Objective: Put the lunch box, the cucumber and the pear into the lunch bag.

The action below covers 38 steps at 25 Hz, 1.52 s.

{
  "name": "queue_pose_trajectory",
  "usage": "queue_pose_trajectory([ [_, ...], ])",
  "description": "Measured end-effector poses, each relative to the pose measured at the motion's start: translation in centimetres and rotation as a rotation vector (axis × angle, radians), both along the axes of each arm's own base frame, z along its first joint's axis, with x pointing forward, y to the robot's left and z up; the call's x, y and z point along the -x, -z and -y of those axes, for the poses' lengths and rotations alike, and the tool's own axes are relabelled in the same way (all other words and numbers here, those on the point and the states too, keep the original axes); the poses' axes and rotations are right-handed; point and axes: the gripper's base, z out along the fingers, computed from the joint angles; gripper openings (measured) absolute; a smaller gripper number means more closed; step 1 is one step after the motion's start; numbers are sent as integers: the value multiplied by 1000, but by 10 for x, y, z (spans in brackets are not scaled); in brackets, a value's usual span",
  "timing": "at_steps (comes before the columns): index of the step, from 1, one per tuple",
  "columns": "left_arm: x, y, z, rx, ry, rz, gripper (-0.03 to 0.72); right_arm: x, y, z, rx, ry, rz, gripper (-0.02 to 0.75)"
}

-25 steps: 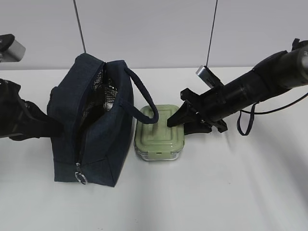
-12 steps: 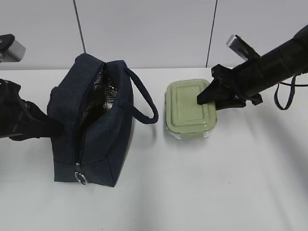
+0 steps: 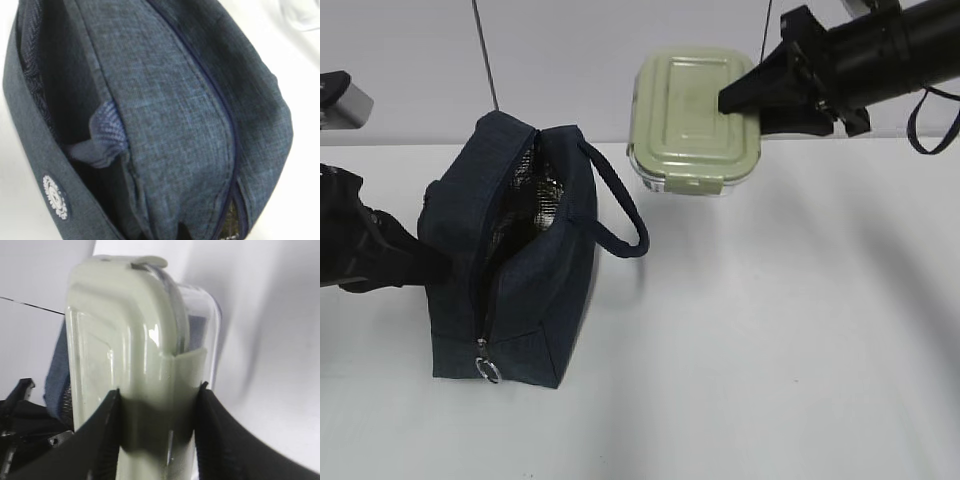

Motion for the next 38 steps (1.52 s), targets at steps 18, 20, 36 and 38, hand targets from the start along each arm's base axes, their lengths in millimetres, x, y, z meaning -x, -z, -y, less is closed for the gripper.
queue_pose_trajectory([
  [18,1,0,0,2,7,-9,2,22,-20,-116,-13,-93,148,285],
  [20,1,0,0,2,7,-9,2,20,-14,-116,19,-89,139,285],
  [36,2,0,1,8,9,-15,1,11,44,-113,303,-100,-41,284],
  [38,2,0,1,7,10,-15,1,14,44,-121,274,-103,-54,284],
])
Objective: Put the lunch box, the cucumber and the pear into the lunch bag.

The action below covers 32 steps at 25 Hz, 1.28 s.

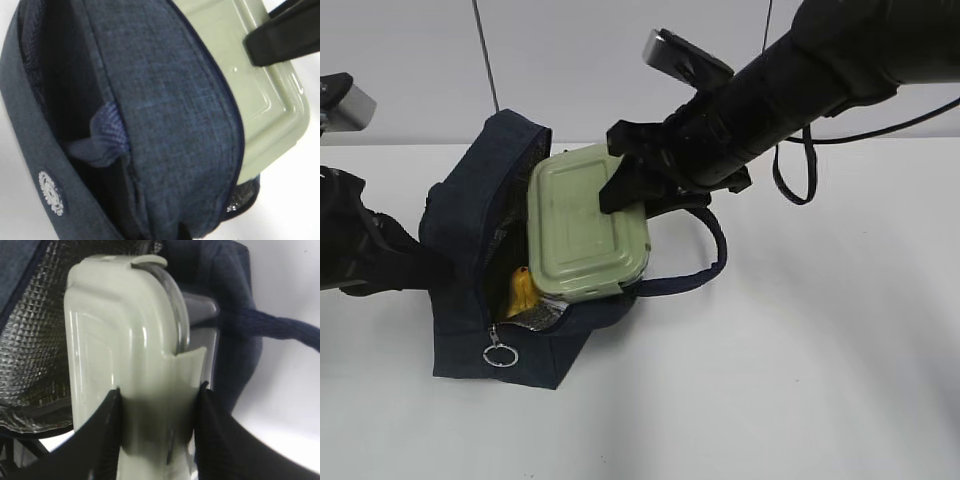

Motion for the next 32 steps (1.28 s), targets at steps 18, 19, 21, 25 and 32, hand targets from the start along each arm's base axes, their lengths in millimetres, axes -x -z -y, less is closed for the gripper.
queue_pose_trajectory([
  [18,4,1,8,-15,46,3,1,6,14,-63,-54,-49,0,284],
  [19,4,1,8,-16,47,3,1,6,14,-66,-52,-57,8,284],
  [21,4,1,8,-16,48,3,1,6,15,-66,-45,-68,16,288],
  [25,4,1,8,-16,48,3,1,6,16,-66,-38,-84,30,363],
  [32,4,1,8,-15,49,2,1,8,8,-71,-46,-150,53,459],
])
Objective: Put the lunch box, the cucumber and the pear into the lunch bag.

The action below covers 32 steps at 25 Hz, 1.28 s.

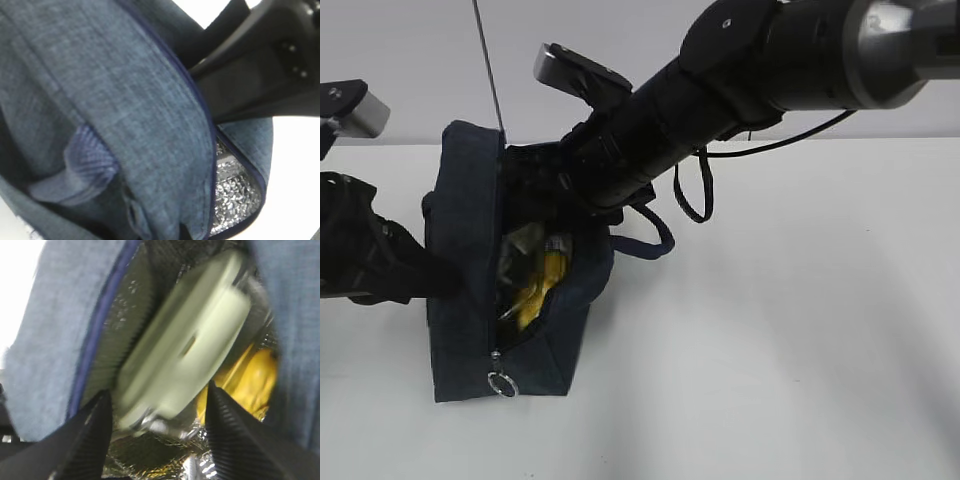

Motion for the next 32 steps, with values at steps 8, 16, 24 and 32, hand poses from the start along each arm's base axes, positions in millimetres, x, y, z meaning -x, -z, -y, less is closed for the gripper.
queue_pose_trajectory([
  [8,0,0,0,3,-2,-1,1,-4,-22,1,89,-107,88,461],
  [16,0,0,0,5,-3,-1,1,-6,-47,15,248,-108,181,461],
  [24,0,0,0,5,-3,-1,1,-1,-74,29,300,-64,251,461],
  [32,0,0,0,5,-2,-2,1,-12,-43,25,361,-60,187,461],
])
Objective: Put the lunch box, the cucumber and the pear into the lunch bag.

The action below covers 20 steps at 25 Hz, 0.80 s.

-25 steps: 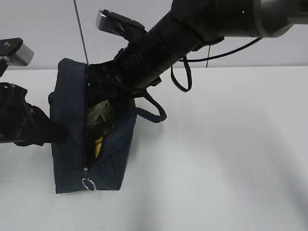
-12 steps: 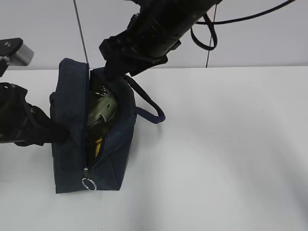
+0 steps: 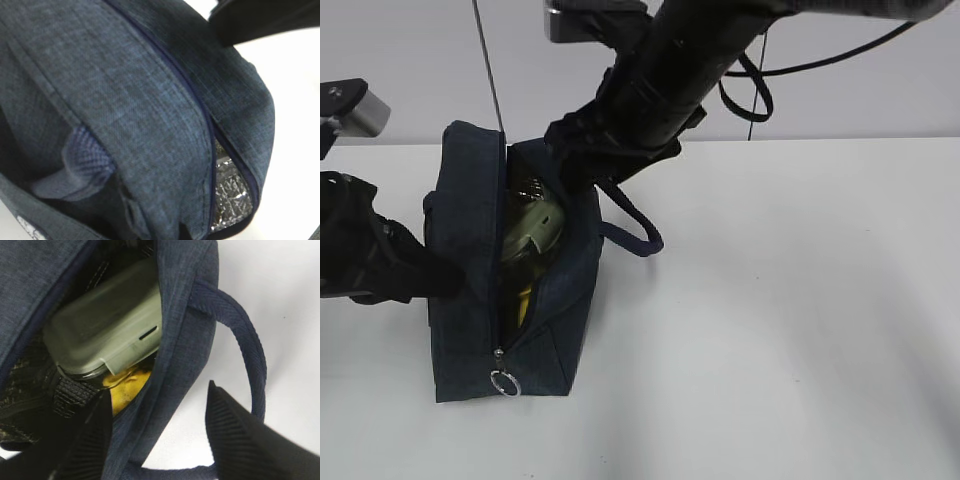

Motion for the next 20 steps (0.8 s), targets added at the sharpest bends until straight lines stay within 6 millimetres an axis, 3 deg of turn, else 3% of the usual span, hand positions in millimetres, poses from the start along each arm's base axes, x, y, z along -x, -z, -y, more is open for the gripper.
queue_pose_trajectory([
  [8,0,0,0,0,1,-1,1,-11,19,-5,1,21,2,389],
  [11,0,0,0,0,1,-1,1,-13,26,-7,5,23,-8,281],
  [14,0,0,0,0,0,0,1,-14,29,-7,3,31,-10,74],
  [15,0,0,0,0,0,0,1,-15,29,-8,-3,39,-11,36],
  [20,0,0,0,1,-4,0,1,-16,29,-6,-18,81,-30,10],
])
